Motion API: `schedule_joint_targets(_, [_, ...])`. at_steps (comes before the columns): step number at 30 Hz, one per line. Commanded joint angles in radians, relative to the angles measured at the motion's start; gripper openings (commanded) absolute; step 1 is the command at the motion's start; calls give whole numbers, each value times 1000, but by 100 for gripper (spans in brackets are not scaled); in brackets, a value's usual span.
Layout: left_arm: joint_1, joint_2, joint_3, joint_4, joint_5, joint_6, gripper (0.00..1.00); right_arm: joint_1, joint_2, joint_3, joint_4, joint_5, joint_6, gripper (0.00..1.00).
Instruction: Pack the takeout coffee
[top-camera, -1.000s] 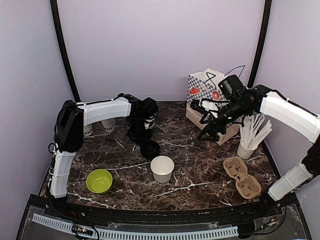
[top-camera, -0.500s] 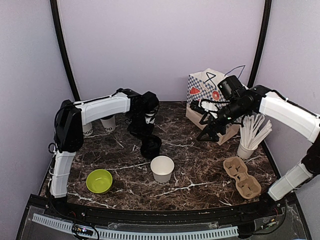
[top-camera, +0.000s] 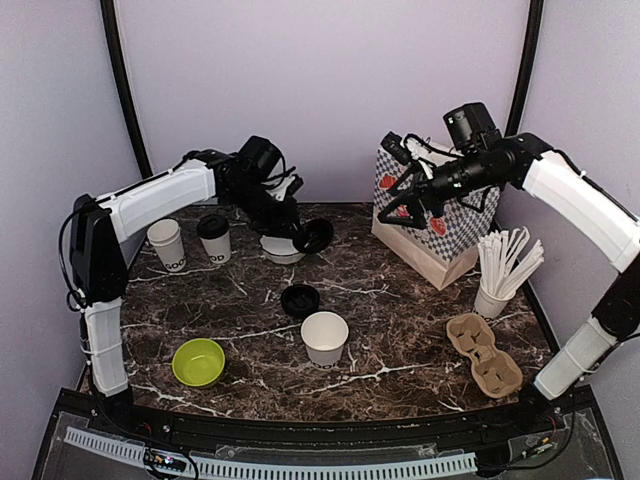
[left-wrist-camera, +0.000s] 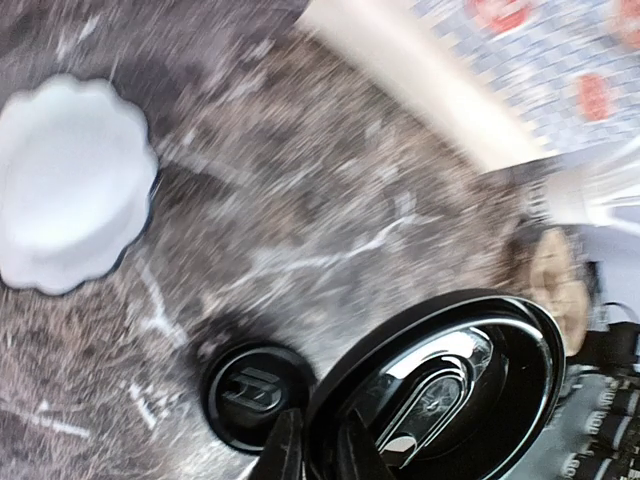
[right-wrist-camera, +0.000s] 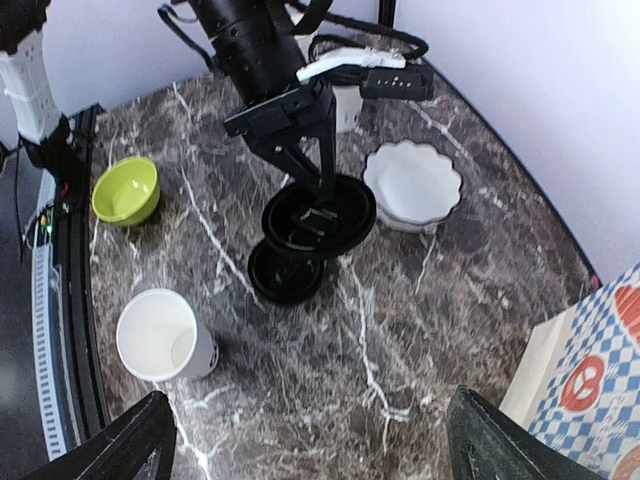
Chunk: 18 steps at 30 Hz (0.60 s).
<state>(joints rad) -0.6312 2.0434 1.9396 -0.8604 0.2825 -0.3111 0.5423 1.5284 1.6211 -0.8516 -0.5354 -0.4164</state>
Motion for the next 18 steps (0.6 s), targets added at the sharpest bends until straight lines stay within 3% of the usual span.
schedule_joint_targets(1, [8, -173, -84, 283, 264, -73, 12, -10, 63, 77, 64, -147, 146, 96])
schedule_joint_targets(9, [14, -319, -397, 784, 379, -345, 15, -25, 141, 94, 232, -422, 404, 99])
schedule_joint_targets(13, [14, -342, -542, 1146, 471, -539, 15, -25, 142, 49, 343, -501, 530, 99])
schedule_joint_targets(18, [15, -345, -601, 1254, 499, -612, 14, -25, 168, 52, 399, -558, 599, 99])
